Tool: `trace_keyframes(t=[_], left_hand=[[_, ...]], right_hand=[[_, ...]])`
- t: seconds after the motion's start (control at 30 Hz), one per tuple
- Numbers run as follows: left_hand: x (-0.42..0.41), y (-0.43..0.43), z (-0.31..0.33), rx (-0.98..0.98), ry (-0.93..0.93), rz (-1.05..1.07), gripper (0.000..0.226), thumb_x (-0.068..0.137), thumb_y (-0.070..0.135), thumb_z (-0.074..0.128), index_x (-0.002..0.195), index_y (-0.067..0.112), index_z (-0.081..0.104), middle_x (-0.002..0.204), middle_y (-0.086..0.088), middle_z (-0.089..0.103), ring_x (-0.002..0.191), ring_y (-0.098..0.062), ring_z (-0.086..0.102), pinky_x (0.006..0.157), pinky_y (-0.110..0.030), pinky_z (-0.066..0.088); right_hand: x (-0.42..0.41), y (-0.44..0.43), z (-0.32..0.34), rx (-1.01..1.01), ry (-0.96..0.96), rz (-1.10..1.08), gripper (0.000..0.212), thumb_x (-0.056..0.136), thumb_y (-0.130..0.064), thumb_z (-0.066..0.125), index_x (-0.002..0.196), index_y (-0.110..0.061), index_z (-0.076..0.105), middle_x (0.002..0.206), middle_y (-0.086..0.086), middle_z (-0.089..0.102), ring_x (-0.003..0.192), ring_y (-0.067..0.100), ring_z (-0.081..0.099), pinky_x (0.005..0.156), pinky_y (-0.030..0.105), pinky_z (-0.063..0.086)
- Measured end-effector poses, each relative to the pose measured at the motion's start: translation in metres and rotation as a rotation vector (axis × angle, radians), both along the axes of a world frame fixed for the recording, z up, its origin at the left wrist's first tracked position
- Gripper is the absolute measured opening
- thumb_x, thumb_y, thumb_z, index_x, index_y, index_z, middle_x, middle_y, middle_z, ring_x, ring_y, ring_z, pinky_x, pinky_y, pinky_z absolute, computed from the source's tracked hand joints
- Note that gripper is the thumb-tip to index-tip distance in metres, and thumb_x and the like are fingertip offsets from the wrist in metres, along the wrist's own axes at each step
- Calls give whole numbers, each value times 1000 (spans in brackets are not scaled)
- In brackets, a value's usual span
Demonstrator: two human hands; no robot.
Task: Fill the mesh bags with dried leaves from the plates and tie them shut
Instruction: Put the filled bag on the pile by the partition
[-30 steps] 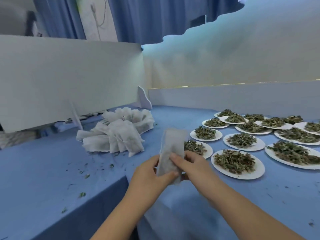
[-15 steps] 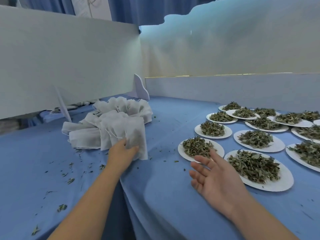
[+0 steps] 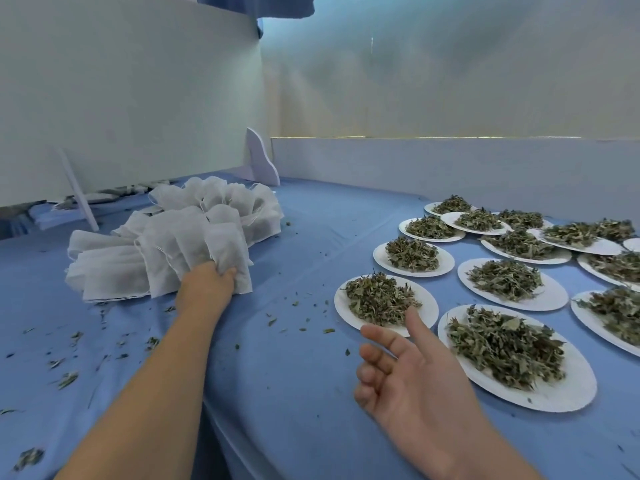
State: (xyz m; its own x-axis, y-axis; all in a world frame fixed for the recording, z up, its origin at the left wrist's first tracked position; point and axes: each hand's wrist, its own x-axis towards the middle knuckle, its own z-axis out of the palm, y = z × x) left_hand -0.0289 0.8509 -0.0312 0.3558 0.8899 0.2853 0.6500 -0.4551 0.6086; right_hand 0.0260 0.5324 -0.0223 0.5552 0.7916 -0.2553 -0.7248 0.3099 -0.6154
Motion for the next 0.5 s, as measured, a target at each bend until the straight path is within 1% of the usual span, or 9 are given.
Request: trace_keyframes(t=[0.07, 0.13, 0.17, 0.2, 0.27, 0.33, 0.4, 0.43, 0.5], left_hand=[[0, -1, 1, 14, 6, -6, 37, 93, 41, 52, 74, 10, 52, 79, -11, 60, 77, -29, 54, 64, -34, 39], [-5, -2, 1, 22, -3, 1, 41, 93, 44, 51, 68, 11, 48, 77, -13, 60, 74, -29, 53, 62, -35, 38], [-8, -4, 1, 21, -12, 4, 42, 93, 45, 51, 68, 11, 48, 78, -13, 60, 74, -29, 52, 62, -35, 38], [-12, -8, 2, 17, -16, 0, 41, 93, 46, 50, 72, 10, 52, 81, -13, 61, 76, -29, 53, 64, -36, 40], [-20, -16, 5, 11, -8, -30, 35, 92, 44, 51, 90, 9, 59, 90, -12, 63, 84, -30, 55, 71, -39, 46], [-28, -26, 13, 32, 60, -40, 37, 89, 40, 57, 111, 10, 56, 108, -13, 59, 96, -33, 55, 80, -44, 49], [-35, -41, 25, 97, 112, -46, 48, 87, 34, 60, 128, 12, 49, 127, -14, 49, 109, -33, 50, 86, -43, 47], [-37, -51, 31, 133, 89, -73, 50, 87, 30, 60, 132, 14, 47, 131, -13, 46, 109, -30, 49, 84, -39, 45], [-40, -80, 44, 169, -8, -181, 42, 88, 21, 58, 129, 17, 52, 128, -8, 50, 96, -19, 52, 73, -28, 42]], right_hand=[[3, -3, 0, 11, -5, -14, 55, 77, -57, 57, 92, -5, 67, 71, 10, 61, 55, 21, 53, 52, 30, 39], [3, -2, -1, 14, -14, -19, 56, 81, -58, 55, 94, -5, 68, 79, 12, 67, 62, 23, 61, 57, 32, 41], [3, -2, -1, 15, -20, -21, 57, 83, -58, 54, 96, -5, 68, 84, 12, 69, 66, 24, 65, 60, 33, 43], [2, -3, -1, 16, -22, -22, 58, 85, -59, 52, 98, -5, 68, 89, 13, 71, 71, 25, 67, 62, 34, 45], [1, -6, 0, 28, -19, -26, 60, 86, -60, 51, 102, -5, 68, 97, 14, 72, 80, 27, 70, 65, 34, 48], [-1, -9, 2, 34, -21, -35, 61, 86, -60, 50, 106, -5, 67, 103, 15, 72, 86, 29, 70, 67, 35, 49], [-4, -12, 6, 33, -19, -45, 61, 87, -61, 49, 109, -6, 65, 106, 15, 72, 90, 30, 71, 69, 36, 49], [-5, -15, 8, 34, -19, -51, 61, 88, -61, 48, 111, -6, 64, 107, 15, 72, 91, 30, 71, 70, 36, 49], [-8, -22, 12, 54, -9, -67, 59, 89, -59, 48, 112, -6, 63, 107, 15, 72, 91, 31, 71, 70, 36, 49]])
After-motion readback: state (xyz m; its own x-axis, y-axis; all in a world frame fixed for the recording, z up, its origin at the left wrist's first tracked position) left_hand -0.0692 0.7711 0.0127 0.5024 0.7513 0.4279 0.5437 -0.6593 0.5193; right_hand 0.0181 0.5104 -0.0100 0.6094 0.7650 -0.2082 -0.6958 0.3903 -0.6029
